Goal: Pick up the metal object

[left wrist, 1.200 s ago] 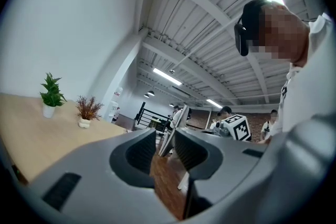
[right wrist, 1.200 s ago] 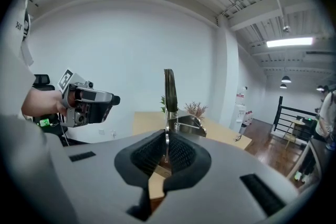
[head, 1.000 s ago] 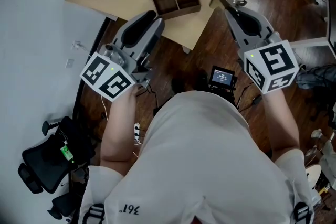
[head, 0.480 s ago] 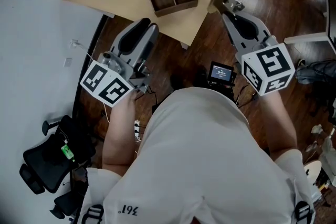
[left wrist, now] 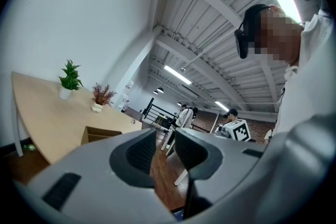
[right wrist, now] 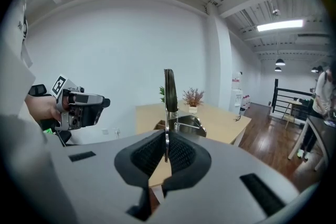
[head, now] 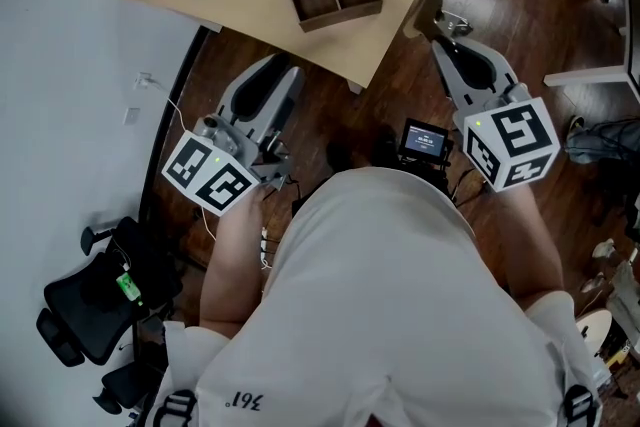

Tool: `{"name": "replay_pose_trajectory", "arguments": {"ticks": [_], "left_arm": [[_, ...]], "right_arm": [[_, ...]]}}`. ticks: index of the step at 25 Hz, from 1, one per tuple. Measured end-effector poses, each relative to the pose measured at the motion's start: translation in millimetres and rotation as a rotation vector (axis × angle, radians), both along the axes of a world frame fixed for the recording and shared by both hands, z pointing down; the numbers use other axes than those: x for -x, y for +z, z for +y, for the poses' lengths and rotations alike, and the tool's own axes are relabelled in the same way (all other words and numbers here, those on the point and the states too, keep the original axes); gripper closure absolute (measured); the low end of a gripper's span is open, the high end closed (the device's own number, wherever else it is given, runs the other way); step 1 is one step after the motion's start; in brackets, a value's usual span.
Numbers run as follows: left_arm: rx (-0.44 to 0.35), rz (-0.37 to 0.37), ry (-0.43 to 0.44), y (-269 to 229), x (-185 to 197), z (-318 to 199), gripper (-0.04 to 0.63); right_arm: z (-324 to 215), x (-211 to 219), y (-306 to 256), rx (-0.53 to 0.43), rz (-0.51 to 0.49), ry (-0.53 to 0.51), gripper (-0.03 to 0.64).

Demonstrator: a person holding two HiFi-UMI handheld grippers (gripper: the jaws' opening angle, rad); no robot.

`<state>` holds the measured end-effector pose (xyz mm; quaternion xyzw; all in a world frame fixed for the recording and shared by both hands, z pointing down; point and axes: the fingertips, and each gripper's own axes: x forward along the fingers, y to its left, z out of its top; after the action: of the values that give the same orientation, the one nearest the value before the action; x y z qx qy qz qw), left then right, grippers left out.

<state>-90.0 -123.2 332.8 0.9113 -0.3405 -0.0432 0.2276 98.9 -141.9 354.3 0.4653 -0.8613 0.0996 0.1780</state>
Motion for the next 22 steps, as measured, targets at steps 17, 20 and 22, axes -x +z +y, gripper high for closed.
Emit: {"name": "replay_pose_trajectory", "arguments": {"ticks": [17,20,22], "left_arm": [[0.064,0.007,0.007,21,-2,17,0.505],[0.069,0.008,0.009,25,-4,17,0.505],[0.074,0.009,0.012,26,-5,17,0.505]], "right_arm": [[11,3,22,0.051,0.004,0.003,0.612],[11,2,27,0.058,0.006,0.005,0.612],[12,3,30,0.066,0.009,0.006,0.612]]}}
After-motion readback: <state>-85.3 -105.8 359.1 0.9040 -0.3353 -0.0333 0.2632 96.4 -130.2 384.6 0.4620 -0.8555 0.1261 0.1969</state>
